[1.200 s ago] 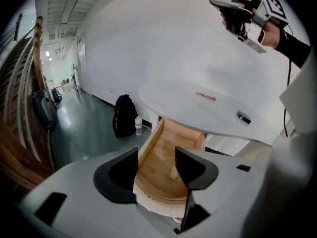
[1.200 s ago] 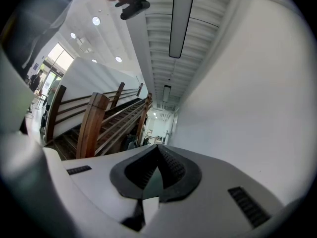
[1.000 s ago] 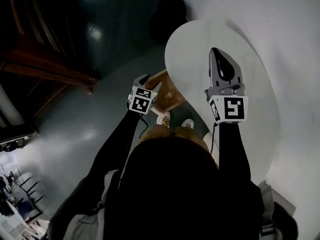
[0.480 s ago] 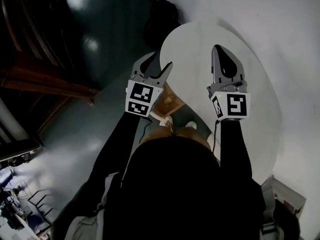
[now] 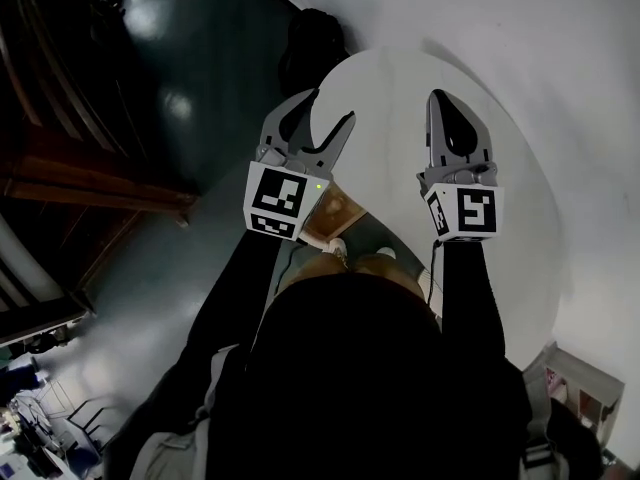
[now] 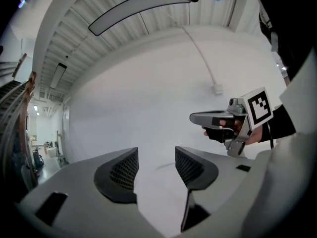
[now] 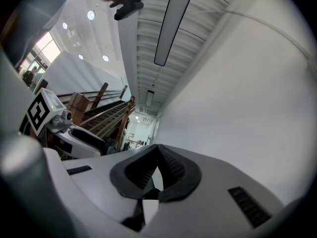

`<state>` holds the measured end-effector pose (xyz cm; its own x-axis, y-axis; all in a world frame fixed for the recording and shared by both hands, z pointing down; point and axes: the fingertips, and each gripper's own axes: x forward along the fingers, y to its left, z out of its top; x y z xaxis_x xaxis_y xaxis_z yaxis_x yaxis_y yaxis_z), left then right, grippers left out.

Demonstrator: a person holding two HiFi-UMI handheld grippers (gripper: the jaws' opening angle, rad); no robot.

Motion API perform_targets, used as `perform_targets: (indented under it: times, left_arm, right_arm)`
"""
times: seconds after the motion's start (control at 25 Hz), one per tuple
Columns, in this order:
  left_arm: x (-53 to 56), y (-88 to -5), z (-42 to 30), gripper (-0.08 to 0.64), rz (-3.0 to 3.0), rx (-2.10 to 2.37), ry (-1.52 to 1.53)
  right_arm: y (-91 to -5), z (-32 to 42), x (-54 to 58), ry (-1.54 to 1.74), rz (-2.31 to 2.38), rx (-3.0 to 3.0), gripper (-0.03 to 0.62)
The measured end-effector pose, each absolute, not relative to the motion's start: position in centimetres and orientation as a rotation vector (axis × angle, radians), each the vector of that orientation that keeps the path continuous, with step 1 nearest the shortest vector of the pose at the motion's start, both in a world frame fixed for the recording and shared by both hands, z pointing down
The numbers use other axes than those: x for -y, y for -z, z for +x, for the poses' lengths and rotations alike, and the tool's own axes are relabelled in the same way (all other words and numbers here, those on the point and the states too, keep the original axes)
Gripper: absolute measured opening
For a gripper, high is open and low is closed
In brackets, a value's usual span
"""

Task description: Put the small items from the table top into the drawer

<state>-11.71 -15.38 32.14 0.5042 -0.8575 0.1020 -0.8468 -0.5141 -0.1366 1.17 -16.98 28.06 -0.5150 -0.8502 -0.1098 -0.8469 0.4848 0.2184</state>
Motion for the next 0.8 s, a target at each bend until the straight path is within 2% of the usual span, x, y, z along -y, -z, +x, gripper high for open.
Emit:
perform_targets:
  times: [0.28,0.8]
  left_arm:
    - [16.5,-31.9,-7.2,0.245,-2.750,-1.375,0.213]
    - [17.2,-31.4,5.7,0.245,-2.892,-1.018,0.210]
  right_arm:
    - [-27.8,5.8,17.0,0.381,1.660,2.600,0.026]
    - [-27.9,17.4,15.4,0.305,1.949,2.392,0.026]
